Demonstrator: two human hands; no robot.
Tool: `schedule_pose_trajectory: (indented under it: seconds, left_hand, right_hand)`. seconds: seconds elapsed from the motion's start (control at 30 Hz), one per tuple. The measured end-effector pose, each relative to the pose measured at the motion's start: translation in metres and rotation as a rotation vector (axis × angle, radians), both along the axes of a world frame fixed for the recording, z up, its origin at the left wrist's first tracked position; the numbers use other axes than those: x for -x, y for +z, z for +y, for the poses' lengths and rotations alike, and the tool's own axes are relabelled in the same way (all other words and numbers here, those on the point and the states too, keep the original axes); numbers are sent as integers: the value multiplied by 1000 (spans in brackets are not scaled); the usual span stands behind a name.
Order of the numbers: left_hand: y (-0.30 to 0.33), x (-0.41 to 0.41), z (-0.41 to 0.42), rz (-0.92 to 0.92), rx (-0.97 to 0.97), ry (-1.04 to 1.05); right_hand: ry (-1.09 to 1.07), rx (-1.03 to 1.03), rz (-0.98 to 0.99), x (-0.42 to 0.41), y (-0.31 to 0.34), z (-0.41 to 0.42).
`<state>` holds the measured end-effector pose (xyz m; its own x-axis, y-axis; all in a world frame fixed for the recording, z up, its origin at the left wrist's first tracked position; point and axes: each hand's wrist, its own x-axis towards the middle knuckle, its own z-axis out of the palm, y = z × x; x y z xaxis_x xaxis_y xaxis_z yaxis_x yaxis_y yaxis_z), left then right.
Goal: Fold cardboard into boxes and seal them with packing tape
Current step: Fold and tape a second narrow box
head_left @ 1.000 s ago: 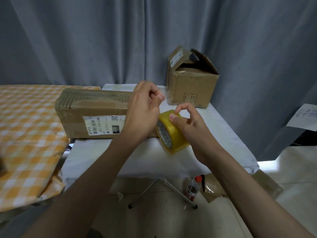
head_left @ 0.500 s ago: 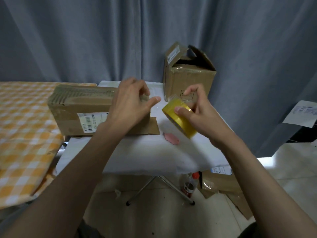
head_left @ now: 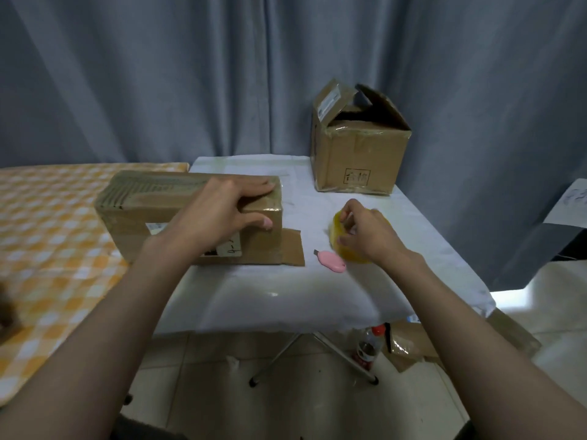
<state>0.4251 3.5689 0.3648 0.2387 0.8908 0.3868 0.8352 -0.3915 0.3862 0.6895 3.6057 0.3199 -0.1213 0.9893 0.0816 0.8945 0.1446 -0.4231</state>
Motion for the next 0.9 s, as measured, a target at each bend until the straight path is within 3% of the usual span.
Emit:
schedule_pose_trajectory:
  seconds: [0.13,0.23,0.6,0.77,0.9]
  left_hand:
    - [2,9,-12,31,3,-40]
    - [-1,9,-17,64,7,-62]
    - [-11,11,-18,81,-36,-69]
    - [-9,9,-23,100,11,-58]
    - [-5,1,-29,6,56,-17]
  right_hand:
    - [63,-314,349,28,22,-2]
    - [200,-392,532,58,39,-6]
    - [251,-170,569,86,33,8]
    - [187,90,728,80,30,12]
    - [148,169,844,79,30,10]
